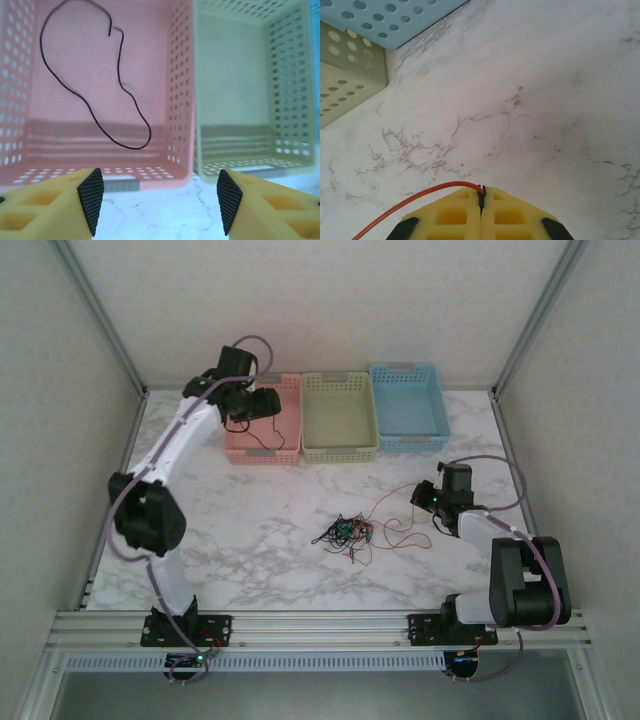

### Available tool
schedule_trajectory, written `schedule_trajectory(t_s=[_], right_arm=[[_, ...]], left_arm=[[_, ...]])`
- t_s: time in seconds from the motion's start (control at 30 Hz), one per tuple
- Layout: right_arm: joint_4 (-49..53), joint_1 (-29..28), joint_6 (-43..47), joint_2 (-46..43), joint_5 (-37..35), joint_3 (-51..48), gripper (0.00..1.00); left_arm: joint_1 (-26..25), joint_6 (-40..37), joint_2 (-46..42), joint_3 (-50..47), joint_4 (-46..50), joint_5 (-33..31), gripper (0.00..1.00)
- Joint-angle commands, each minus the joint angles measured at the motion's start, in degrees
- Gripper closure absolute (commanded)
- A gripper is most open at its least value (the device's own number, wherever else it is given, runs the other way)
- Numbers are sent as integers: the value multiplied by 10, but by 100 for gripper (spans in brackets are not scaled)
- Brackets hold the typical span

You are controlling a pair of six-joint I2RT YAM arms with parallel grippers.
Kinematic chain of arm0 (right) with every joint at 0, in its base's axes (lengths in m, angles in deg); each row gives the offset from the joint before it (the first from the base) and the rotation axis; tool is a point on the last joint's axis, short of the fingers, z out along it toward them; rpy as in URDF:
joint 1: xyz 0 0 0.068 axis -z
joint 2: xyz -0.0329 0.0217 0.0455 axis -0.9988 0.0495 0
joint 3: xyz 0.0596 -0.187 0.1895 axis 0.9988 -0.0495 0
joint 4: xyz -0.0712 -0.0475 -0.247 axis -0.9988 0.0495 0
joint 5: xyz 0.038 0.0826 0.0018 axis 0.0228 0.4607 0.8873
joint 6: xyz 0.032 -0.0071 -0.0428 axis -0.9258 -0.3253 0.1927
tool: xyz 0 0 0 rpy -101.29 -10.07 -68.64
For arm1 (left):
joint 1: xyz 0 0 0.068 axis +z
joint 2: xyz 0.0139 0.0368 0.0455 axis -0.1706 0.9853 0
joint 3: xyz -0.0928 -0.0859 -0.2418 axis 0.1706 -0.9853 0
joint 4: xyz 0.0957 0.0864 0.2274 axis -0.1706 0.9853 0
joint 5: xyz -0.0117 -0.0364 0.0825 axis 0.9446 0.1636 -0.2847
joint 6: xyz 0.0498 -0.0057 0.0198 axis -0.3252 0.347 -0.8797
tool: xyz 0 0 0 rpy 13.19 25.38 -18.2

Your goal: Untangle the cables

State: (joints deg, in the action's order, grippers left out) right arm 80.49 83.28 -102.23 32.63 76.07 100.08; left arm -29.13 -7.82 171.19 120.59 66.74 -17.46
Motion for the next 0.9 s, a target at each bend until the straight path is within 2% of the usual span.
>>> schedule_trajectory(t_s=[0.0, 0.07, 0.17, 0.33, 0.43, 0.57, 0.87], right_arm=[[-2, 3, 4, 6, 12, 6, 100], [-2, 3, 3, 8, 13, 6, 100], [1, 3, 2, 16, 13, 11, 100], [7, 2, 1, 23, 15, 16, 100], [7, 1, 2, 24, 15, 16, 100], [9, 1, 2, 27, 15, 19, 100], [9, -1, 1, 28, 13, 19, 100]], left_arm=[[-10, 12, -76, -92, -32, 24, 37], [-28, 23, -125, -163, -68, 45, 38], [-82, 30, -182, -266, -115, 49, 39], [-205, 54, -197, -381, -205, 69, 41], [-262, 72, -180, -403, -247, 84, 42], [-298, 111, -149, -401, -270, 96, 42], [-372, 172, -78, -366, -235, 11, 43]])
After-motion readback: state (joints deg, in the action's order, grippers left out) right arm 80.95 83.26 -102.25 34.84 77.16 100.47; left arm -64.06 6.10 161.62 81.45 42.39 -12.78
